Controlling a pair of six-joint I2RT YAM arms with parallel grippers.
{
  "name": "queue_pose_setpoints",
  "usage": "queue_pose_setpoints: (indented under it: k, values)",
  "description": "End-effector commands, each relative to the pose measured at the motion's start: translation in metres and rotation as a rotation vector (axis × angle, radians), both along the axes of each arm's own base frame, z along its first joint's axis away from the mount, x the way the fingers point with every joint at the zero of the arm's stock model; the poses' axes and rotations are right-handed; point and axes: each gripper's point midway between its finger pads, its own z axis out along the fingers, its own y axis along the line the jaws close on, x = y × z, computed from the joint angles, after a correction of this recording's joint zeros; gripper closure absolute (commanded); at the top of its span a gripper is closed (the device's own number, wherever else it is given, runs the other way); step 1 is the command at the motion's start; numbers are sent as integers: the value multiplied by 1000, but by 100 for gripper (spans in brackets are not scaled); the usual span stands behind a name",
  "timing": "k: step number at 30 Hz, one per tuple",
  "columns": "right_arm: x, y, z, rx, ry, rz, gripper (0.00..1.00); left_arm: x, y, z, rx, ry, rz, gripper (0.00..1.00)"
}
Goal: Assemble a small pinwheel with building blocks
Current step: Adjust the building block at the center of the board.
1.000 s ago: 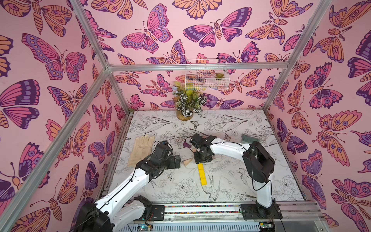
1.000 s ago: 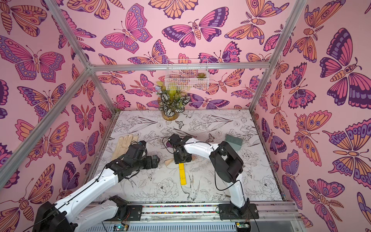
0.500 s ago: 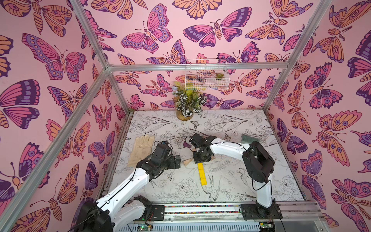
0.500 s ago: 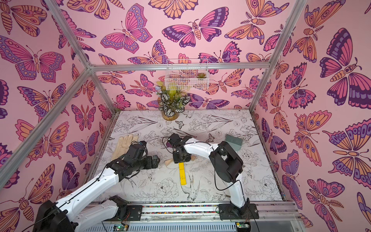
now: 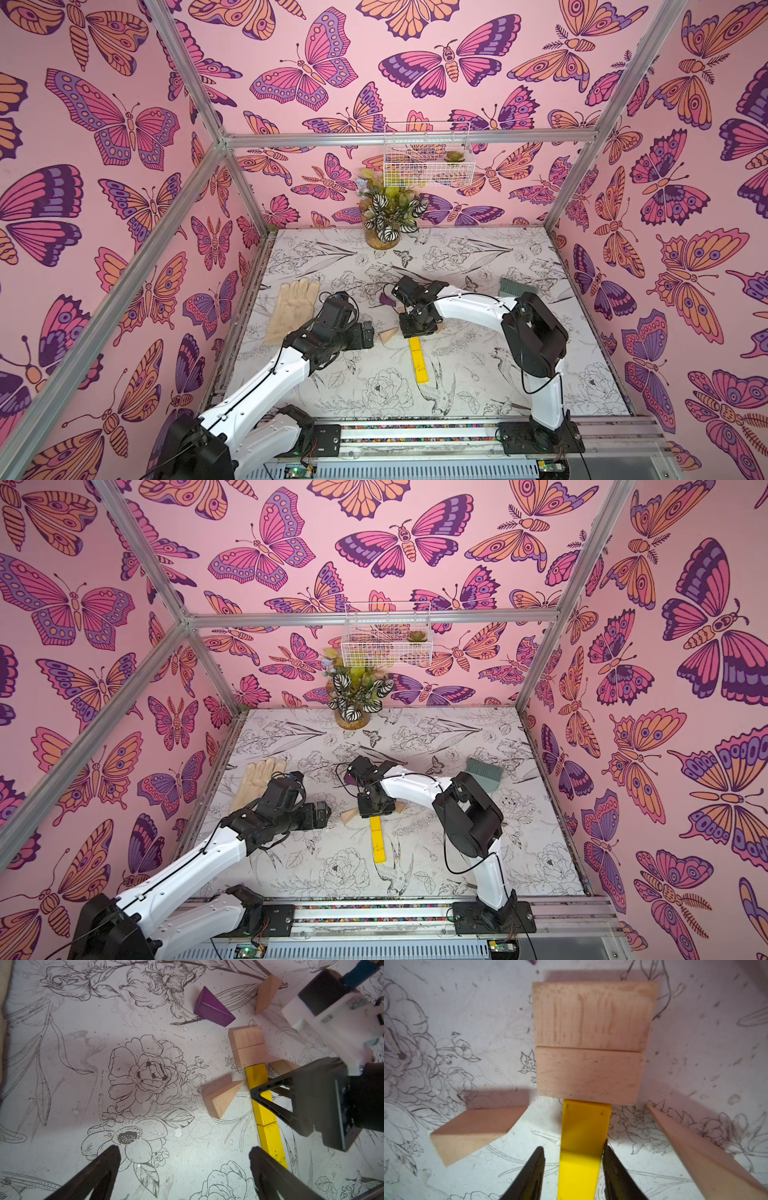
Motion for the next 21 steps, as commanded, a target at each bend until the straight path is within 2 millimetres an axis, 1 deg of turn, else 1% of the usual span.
queue_pose_setpoints:
  k: [1, 9, 12, 18, 21]
  values:
    - [7, 1, -3, -4, 1, 4, 52, -3, 3, -5, 6, 17, 5, 0]
    - [7, 1, -2, -5, -3, 4, 52, -3, 3, -5, 6, 16, 7, 0]
    - [9, 0, 7, 1, -26, 1, 50, -3, 4, -4, 5, 11, 7, 0]
    - [13, -3, 33, 15, -80, 3, 48, -2, 4, -3, 7, 9, 8, 0]
    - [12, -6, 38, 10, -84, 8, 48, -2, 3, -3, 3, 9, 7, 0]
